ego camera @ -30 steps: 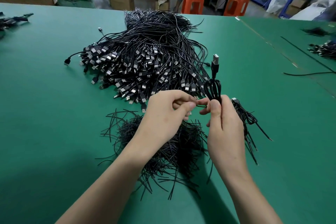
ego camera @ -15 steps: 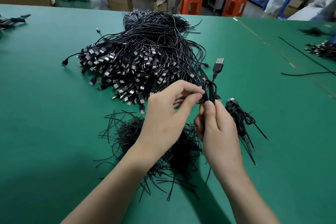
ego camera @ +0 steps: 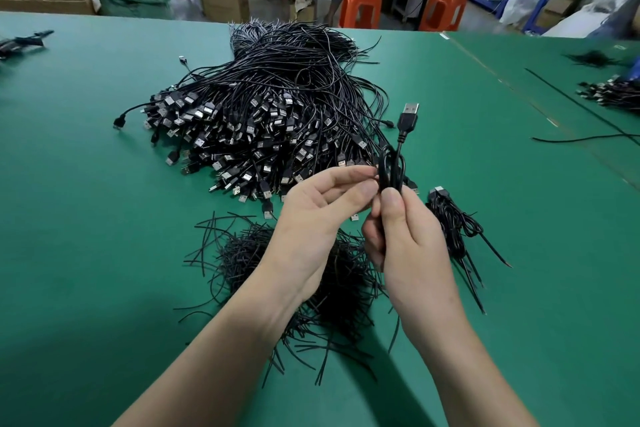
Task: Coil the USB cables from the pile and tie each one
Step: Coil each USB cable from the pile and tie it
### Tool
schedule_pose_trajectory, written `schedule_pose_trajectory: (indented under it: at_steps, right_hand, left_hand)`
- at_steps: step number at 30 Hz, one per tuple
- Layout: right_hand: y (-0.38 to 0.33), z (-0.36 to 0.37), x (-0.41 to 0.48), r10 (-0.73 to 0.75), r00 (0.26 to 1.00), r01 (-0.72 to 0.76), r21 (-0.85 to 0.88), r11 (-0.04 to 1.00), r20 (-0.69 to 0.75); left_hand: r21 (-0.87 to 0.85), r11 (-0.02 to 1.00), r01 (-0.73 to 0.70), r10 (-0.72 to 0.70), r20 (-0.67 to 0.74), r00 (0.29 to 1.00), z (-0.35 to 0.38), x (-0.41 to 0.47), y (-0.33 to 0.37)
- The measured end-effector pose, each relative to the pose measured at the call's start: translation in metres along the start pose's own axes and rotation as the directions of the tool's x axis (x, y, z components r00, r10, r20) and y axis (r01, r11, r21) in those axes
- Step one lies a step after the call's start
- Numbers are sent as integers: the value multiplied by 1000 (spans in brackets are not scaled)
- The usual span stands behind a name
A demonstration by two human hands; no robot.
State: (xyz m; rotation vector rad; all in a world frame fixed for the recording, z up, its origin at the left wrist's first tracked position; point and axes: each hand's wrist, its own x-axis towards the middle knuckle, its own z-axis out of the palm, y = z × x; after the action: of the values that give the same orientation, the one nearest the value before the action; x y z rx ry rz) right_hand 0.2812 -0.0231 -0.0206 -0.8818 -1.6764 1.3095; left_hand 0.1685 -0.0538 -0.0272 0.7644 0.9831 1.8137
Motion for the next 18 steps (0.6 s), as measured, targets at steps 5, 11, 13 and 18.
schedule_pose_trajectory:
  at_steps: [5,11,13,18]
  right_hand:
    - [-5,2,-3,-7,998,6,13,1000,56]
    - [-10,1,-2,28,998,-32,81,996,57]
    - [-10,1,-2,49,998,-53,128,990,34]
    - [-7,0,-2,57,998,-58,81,995,10]
  left_hand:
    - [-3,1000,15,-15,76,997,-7,2,0]
    - [114,979,-169,159,98,982,-11,3,3]
    - [136,969,-205,193,97,976,-9,2,2]
    - [193,956,-222,198,137,971,-9,2,1]
